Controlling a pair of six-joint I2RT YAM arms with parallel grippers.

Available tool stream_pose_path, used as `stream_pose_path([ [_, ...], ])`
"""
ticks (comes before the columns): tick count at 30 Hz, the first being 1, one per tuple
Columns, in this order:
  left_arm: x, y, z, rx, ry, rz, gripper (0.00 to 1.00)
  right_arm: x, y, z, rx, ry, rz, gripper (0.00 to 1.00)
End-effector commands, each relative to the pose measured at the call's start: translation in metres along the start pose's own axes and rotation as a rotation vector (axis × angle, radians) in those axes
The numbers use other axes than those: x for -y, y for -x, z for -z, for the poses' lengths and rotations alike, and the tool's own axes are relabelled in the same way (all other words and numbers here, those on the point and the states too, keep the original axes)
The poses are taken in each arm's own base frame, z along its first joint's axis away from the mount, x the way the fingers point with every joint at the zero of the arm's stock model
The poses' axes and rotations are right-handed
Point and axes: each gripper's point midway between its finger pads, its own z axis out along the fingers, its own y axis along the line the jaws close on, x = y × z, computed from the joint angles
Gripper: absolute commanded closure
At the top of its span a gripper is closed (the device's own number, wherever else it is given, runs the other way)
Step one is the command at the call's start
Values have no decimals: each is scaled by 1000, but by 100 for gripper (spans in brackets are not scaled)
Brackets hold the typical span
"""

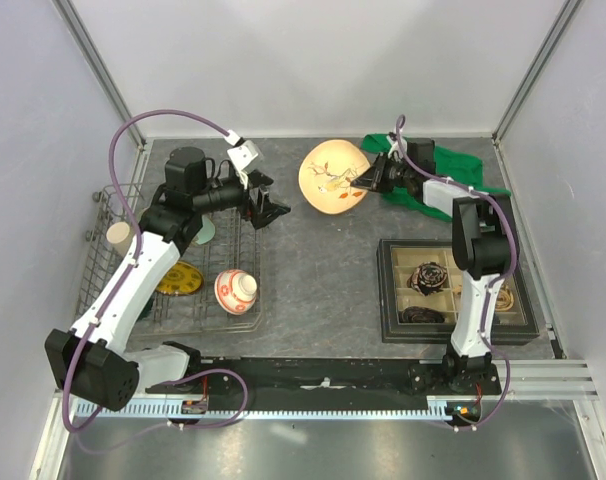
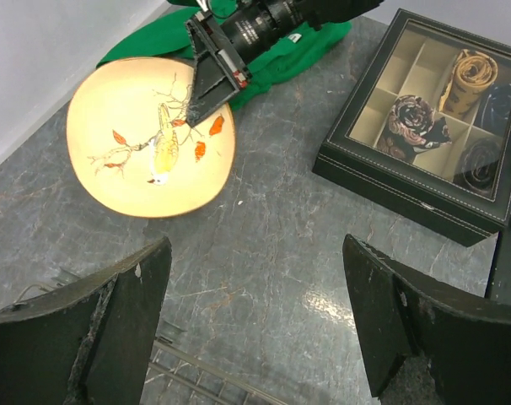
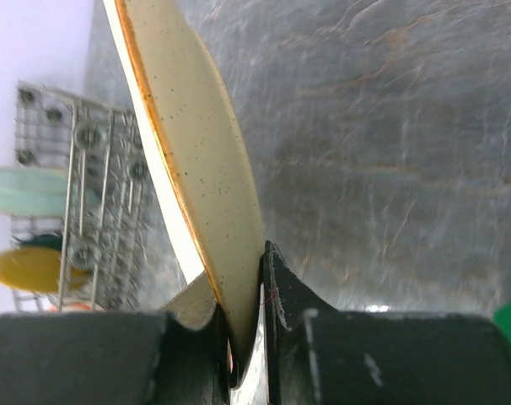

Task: Unload the mixed dishes from the dish rack
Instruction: Place the plate at the center of the board.

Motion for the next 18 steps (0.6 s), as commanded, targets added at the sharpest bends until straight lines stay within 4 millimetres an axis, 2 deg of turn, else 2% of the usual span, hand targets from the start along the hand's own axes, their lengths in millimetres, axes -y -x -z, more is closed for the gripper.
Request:
stream_pose_path([
  [1,-6,8,3,36,29,-63,11,-47,56,-4,114,218,16,100],
  [5,-7,5,4,31,36,-63,11,-38,57,-16,103,225,-17,100],
  [9,-6,2,4,27,32,-63,11,-26,51,-29,71,233,-71,100],
  [14,-6,0,3,22,30,-61,11,-20,51,-34,66,231,-82,100],
  [18,-6,-3,4,20,30,-66,11,-11,44,-39,44,211,-95,100],
])
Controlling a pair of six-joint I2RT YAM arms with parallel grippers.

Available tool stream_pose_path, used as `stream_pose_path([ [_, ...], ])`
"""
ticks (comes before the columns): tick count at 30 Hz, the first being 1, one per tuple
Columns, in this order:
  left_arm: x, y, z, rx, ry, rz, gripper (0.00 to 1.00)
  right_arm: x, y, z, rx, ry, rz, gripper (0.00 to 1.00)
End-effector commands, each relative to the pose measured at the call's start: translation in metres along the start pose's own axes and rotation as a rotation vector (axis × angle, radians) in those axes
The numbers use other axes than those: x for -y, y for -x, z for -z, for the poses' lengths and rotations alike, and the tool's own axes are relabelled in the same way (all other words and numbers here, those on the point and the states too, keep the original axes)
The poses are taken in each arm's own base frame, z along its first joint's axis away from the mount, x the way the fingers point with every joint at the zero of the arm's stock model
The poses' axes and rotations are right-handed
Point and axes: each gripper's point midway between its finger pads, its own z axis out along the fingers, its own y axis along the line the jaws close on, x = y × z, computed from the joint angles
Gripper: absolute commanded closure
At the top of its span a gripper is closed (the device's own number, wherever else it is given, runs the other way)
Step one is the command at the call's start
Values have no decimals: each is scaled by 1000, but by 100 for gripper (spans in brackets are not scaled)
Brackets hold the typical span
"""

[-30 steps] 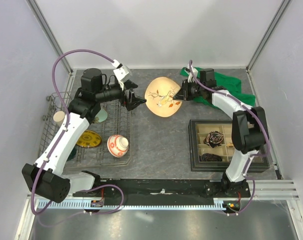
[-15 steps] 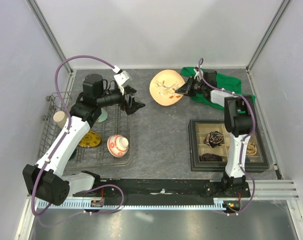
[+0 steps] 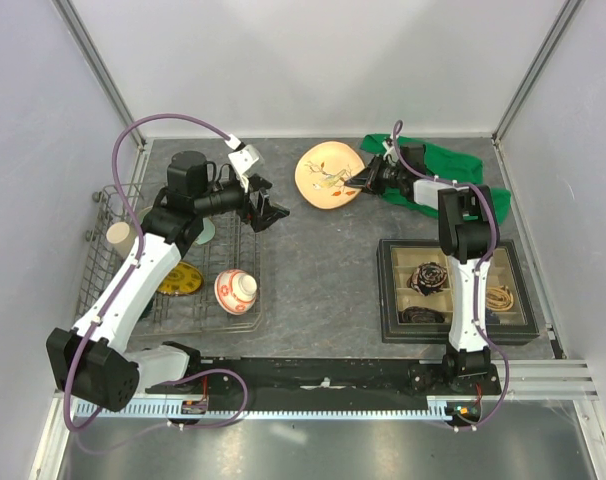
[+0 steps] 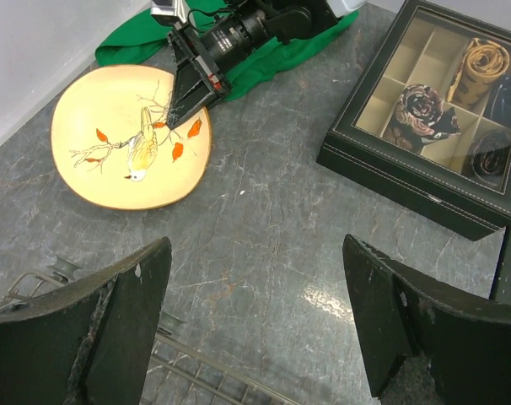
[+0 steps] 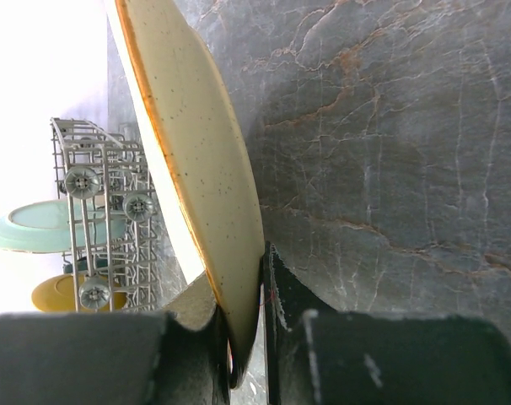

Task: Unload the mixed dishes from the dish rack
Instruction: Place the plate at the center of the board.

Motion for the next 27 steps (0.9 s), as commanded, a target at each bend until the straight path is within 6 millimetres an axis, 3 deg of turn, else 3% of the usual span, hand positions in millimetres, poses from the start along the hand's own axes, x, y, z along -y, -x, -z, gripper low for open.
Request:
stream_pose_path([
  [1,-3,11,6,39,21,-73,11,-52,31,3,37,153,115,100],
  [16,-2,5,7,30,22,-84,11,-25,20,-7,-4,103,114,98],
  [27,-1,2,9,27,26,-89,11,-15,13,-6,-25,77,135,70],
])
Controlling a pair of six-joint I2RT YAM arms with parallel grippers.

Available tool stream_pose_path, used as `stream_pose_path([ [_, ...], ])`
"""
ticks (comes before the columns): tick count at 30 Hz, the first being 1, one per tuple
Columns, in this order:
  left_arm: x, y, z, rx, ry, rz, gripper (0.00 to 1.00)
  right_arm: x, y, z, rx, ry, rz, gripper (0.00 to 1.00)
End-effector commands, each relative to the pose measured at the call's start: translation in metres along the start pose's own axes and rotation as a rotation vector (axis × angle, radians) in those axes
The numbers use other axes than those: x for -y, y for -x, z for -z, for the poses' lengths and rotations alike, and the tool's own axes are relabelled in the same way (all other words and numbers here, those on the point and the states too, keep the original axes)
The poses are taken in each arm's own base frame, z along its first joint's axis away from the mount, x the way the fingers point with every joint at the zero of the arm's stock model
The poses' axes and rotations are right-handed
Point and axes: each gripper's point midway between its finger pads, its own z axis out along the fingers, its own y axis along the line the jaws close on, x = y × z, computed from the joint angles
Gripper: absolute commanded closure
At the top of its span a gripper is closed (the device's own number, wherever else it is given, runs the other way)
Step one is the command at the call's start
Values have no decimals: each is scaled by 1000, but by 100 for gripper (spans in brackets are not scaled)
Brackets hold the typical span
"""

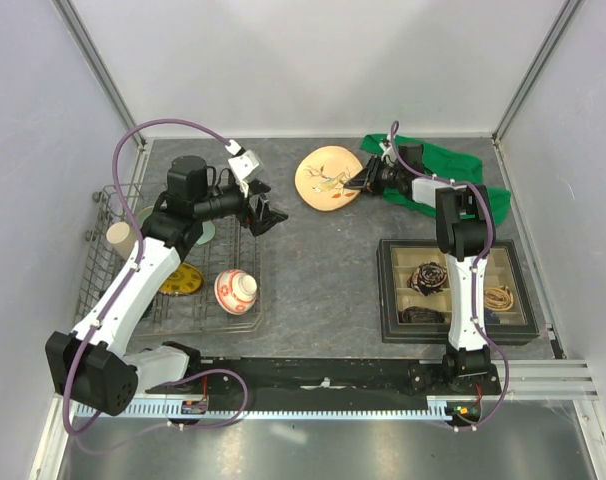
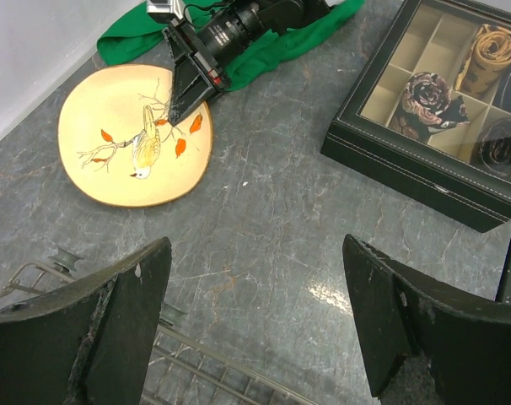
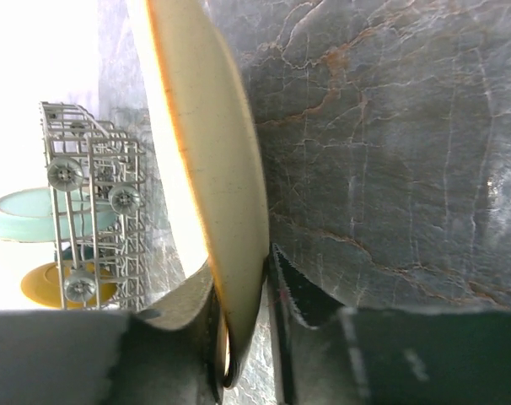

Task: Unload the mixed dishes from the dish rack
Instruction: Place the plate at the center of the board.

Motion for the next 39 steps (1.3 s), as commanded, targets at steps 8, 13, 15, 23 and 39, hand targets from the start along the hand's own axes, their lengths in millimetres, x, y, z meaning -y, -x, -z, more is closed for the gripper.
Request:
stream_pose_path([
  [8,-1,9,8,35,19,-80,11,-23,19,5,23,48,138,59],
  [13,-2,7,10,30,25,-82,11,-22,18,7,16,27,157,51],
  [15,-3,6,10,26,29,-89,11,-23,19,9,19,20,176,47],
  [23,-13,-6,16,-14,82,-129,11,-23,23,17,23,-43,239,39],
  [39,-36,-27,35,-89,197,-219,11,-19,13,38,-19,-146,282,38],
])
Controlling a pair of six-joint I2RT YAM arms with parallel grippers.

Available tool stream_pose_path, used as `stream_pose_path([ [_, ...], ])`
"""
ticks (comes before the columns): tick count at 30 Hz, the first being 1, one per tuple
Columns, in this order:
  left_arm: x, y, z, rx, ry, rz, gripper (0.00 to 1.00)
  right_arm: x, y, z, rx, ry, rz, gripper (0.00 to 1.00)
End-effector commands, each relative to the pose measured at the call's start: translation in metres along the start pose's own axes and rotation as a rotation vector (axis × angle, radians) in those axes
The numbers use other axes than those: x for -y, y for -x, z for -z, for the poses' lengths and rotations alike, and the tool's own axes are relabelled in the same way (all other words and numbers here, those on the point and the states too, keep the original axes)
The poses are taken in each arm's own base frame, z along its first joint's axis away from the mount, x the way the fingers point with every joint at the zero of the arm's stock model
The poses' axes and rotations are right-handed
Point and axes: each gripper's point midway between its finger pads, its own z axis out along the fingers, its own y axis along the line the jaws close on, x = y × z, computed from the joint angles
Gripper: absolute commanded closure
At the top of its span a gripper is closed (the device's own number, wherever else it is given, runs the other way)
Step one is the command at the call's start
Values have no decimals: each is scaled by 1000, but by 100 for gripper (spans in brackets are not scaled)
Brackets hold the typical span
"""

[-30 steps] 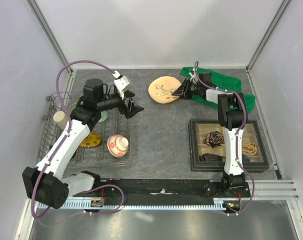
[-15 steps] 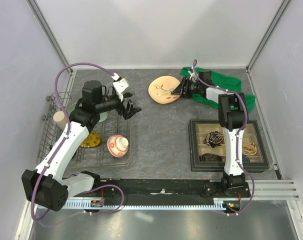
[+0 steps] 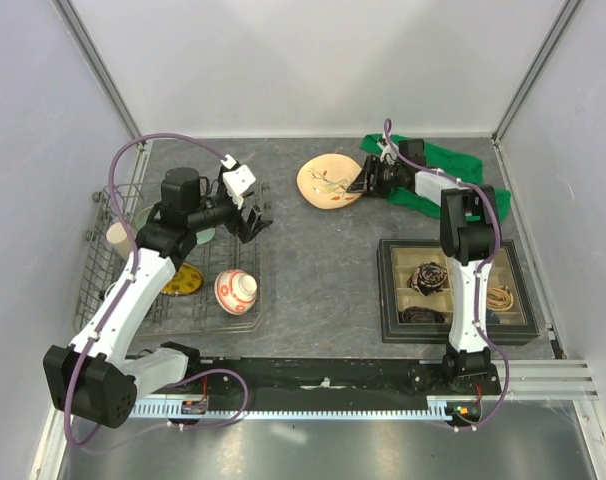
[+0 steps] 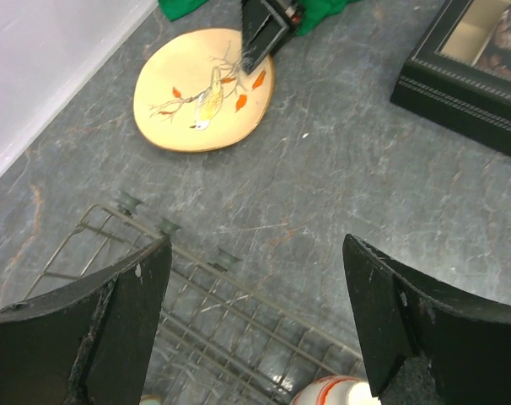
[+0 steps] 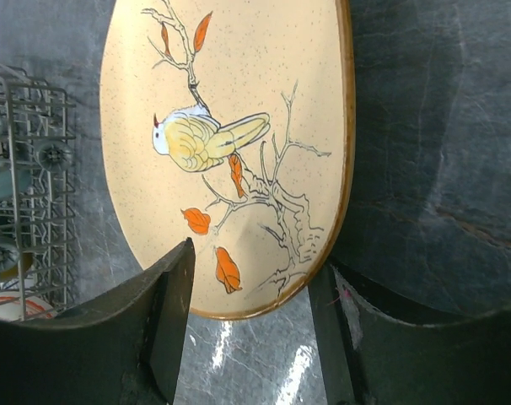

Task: Unload the mixed dishes from the dish rack
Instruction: Place the plate at the center of the board.

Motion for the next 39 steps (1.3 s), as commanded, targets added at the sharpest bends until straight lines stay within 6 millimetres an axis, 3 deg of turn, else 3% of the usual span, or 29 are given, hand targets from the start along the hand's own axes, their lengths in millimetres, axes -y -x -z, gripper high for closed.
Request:
stream_pose_path([
  [1,-17,4,15,-8,79,-124,11,-22,25,23,56,-11,103,37],
  [7,-40,9,41,-46,139,-254,9,-30,25,34,57,-19,132,36],
  [12,-36,5,56,-95,72,-336,7,-33,17,42,42,-19,150,32],
  [17,-50,-1,66,-176,56,-486,7,-37,13,52,43,-39,199,28],
  [24,-79,-30,78,-370,40,-646,7,-44,2,65,27,-39,226,25],
  [30,-108,-60,83,-536,30,-654,10,-50,-1,68,17,-19,229,25],
  [39,-127,-103,93,-658,-52,-782,12,-46,-10,63,-8,0,213,25],
])
